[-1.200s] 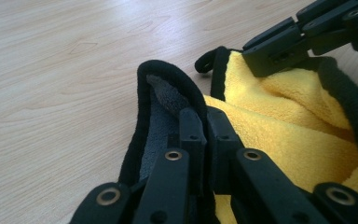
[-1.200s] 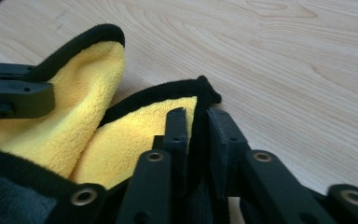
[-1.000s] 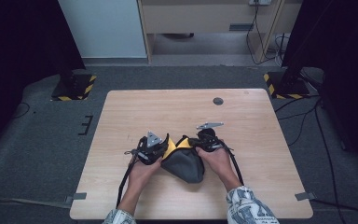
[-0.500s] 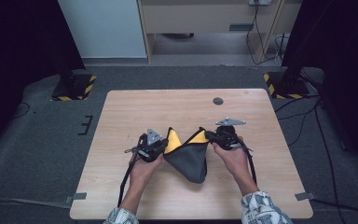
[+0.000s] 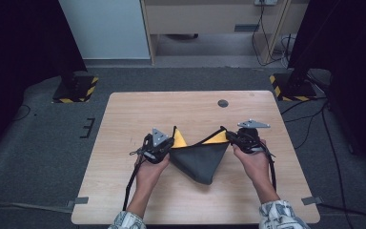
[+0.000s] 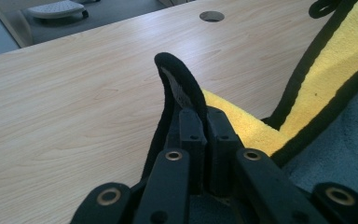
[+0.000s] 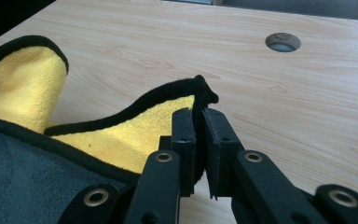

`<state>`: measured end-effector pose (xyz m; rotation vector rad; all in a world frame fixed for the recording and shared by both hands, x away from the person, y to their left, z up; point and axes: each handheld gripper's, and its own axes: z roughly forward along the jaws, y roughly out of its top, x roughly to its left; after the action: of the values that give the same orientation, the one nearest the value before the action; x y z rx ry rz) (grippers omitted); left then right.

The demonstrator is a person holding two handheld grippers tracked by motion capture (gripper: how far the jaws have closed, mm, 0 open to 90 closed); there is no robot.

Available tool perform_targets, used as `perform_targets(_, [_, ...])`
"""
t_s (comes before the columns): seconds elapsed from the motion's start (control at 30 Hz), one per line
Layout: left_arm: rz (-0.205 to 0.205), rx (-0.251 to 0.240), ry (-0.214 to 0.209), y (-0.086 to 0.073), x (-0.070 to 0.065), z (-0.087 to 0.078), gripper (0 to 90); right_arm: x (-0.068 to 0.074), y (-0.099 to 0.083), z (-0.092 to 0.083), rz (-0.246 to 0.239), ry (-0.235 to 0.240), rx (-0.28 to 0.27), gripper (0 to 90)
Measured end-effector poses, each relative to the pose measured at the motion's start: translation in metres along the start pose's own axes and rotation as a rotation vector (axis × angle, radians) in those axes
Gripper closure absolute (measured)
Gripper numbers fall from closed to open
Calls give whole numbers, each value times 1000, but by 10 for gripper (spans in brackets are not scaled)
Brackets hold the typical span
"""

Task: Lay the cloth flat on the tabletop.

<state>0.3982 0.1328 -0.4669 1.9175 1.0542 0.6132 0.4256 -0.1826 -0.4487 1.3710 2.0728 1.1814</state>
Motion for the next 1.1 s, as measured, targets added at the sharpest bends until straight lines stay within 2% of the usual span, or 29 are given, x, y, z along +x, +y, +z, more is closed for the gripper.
perform_targets(0.37, [-3, 56, -26, -12, -7, 17, 858, -6, -16, 5, -2, -11, 35, 835])
perform_targets(0.43, [-8, 46, -32, -14, -8, 19, 816, -7, -17, 6, -4, -12, 43, 835])
perform_targets(0.5, [-7, 47, -31, -14, -8, 19, 705, -7, -19, 8, -4, -13, 53, 835])
perform_targets(0.6, [1, 29, -34, -13, -7, 18, 654, -8, -20, 9, -9, -15, 58, 834])
perform_targets(0.63, [-1, 21, -36, -13, -7, 17, 604, -9, -20, 10, -4, -16, 61, 835])
perform_targets(0.8, [-20, -4, -45, -11, -3, 12, 550, -10, -21, 12, -5, -18, 72, 834])
perform_targets(0.97, [-34, -42, -35, -10, 5, 4, 525, -9, -21, 13, -4, -21, 79, 834])
perform_targets(1.1, [-34, -31, -9, -10, 15, 0, 535, -9, -21, 13, -3, -23, 85, 834])
